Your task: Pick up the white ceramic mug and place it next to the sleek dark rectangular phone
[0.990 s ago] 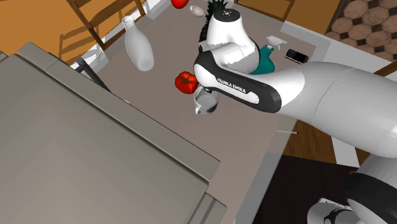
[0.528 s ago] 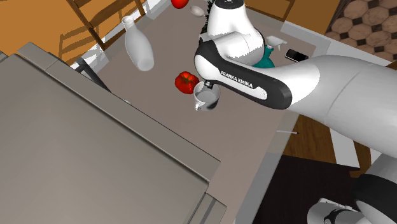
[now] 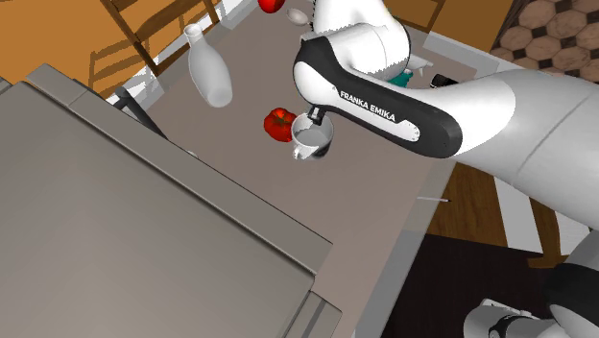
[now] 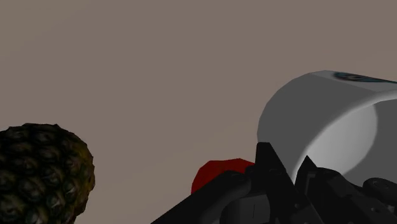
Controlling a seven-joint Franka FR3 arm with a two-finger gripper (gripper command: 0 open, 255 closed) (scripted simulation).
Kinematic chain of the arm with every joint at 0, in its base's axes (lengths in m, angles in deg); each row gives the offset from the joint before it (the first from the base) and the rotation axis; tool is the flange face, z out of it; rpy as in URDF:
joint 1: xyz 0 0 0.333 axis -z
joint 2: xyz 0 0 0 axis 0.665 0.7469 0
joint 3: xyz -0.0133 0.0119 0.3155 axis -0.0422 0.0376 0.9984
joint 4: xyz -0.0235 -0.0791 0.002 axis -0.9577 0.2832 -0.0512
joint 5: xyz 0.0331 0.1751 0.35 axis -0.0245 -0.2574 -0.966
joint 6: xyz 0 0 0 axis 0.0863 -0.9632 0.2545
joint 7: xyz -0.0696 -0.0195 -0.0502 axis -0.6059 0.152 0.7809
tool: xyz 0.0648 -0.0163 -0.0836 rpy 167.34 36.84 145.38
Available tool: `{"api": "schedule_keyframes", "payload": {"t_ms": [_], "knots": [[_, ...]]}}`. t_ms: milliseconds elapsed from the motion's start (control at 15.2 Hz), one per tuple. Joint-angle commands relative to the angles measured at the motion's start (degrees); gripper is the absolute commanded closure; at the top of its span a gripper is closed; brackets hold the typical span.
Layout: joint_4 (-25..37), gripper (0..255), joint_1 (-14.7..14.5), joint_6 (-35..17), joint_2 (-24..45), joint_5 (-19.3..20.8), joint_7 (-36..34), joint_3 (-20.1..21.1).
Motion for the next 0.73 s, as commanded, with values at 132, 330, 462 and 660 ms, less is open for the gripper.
{"api": "schedule_keyframes", "payload": {"t_ms": [132, 330, 462, 660], "knots": [[2.19, 255, 0.18, 2.68, -0.58, 0.43, -0.41, -0.24], [4.14, 255, 0.36, 4.82, -0.84, 0.68, -0.74, -0.38], [5.54, 255, 0.53, 6.28, -0.95, 0.81, -0.95, -0.45], [7.83, 255, 0.83, 8.55, -0.99, 0.93, -1.24, -0.54]]}}
